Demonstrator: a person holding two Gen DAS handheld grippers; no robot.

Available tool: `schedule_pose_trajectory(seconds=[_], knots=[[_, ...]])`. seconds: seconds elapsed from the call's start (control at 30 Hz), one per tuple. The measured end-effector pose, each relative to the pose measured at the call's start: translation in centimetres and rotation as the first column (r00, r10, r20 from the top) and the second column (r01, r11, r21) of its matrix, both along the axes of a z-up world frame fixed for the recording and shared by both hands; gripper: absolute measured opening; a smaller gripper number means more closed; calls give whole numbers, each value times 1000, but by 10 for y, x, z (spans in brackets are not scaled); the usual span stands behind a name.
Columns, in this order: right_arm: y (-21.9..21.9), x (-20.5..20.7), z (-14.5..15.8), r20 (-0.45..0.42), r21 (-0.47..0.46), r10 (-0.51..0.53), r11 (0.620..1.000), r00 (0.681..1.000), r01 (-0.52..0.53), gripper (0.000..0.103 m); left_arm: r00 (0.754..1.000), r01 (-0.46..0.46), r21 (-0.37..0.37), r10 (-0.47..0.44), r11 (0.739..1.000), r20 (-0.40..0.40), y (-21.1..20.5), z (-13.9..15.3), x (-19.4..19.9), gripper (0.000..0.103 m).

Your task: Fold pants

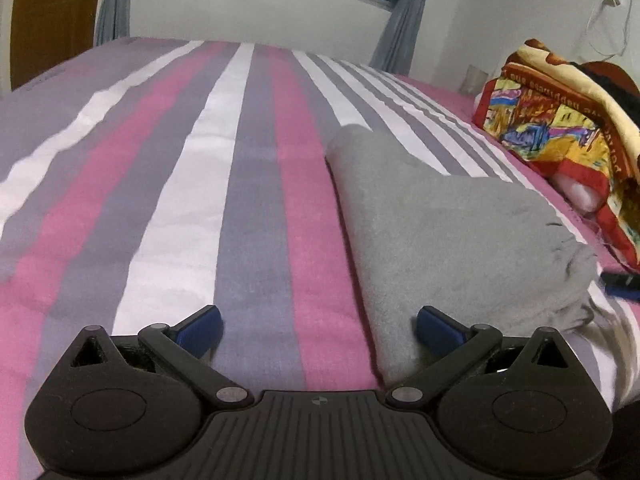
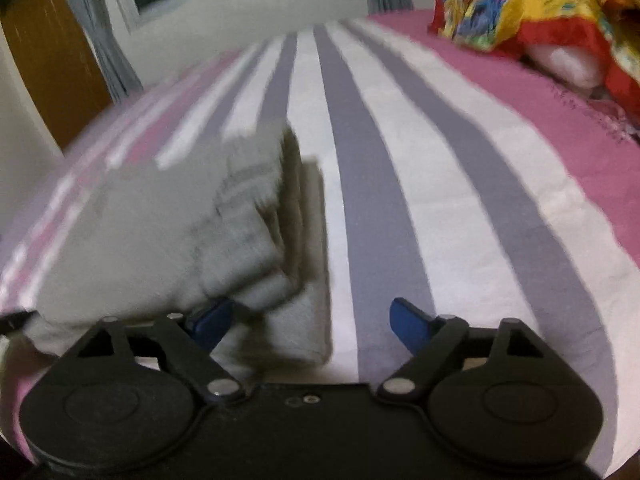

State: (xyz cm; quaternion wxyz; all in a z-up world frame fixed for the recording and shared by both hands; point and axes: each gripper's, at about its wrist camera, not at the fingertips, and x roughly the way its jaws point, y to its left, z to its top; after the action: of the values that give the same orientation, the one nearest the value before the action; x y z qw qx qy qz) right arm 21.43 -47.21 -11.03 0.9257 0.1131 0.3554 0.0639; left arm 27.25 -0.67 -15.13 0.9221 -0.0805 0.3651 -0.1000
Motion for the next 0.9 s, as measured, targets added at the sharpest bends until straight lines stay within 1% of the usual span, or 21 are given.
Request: schedule_pose_trajectory(seconds=[0.03,0.07,0.1,0.2,0.3,0.37,0.47,0.53,0.57,0.6,0.63,0.73,0.77,0.8,0.83,0.87,0.9], knots=[[-3,-4,6,44,30,6,1000,999,-7,84,1000,-5,-11,5,1000,-5,2,-4,-1,103],[-5,-4,8,61,68,19,997,998,-23,83,1000,-14,-27,14,1000,-3,4,-7,-1,103],[-6,-2,8,58,109,36,993,998,-42,79,1000,-22,-37,22,999,-1,4,-7,-1,103],[-6,8,-1,12,216,52,975,999,-53,65,999,-33,-45,34,998,15,4,-8,-6,103],[-3,16,-16,-42,289,45,957,998,-31,57,999,-37,-64,39,997,26,10,-9,-12,103],[1,17,-24,-54,349,43,937,998,-22,56,999,-44,-69,46,997,29,13,-10,-16,103],[-1,24,-39,-91,433,15,901,996,26,55,999,-38,-66,39,997,27,15,-12,-17,103],[-4,31,-45,-123,507,-7,859,992,69,57,999,-40,-64,42,997,21,14,-11,-16,103],[-7,35,-47,-134,537,-13,839,991,84,56,999,-39,-63,40,997,18,13,-11,-14,103],[-9,35,-47,-130,553,-25,828,991,93,47,999,-38,-65,39,997,17,13,-11,-14,103],[-10,33,-43,-103,554,-30,829,994,83,43,999,-37,-65,38,997,17,13,-12,-14,103],[-6,13,-32,-10,529,-30,848,999,31,40,999,-30,-64,31,998,18,13,-13,-13,103],[-5,9,-34,-2,513,-29,858,1000,26,40,999,-25,-65,26,998,19,14,-13,-13,103],[-3,10,-40,-20,491,-27,871,999,33,40,1000,-19,-69,20,997,20,14,-14,-12,103],[-6,13,-49,-60,474,-30,879,998,55,40,1000,-15,-69,16,998,17,14,-13,-11,103],[-9,16,-55,-79,492,-32,868,996,67,40,1000,-12,-66,13,998,15,14,-12,-9,103],[-10,18,-54,-79,507,-33,859,996,69,41,1000,-8,-62,10,998,17,14,-9,-7,103]])
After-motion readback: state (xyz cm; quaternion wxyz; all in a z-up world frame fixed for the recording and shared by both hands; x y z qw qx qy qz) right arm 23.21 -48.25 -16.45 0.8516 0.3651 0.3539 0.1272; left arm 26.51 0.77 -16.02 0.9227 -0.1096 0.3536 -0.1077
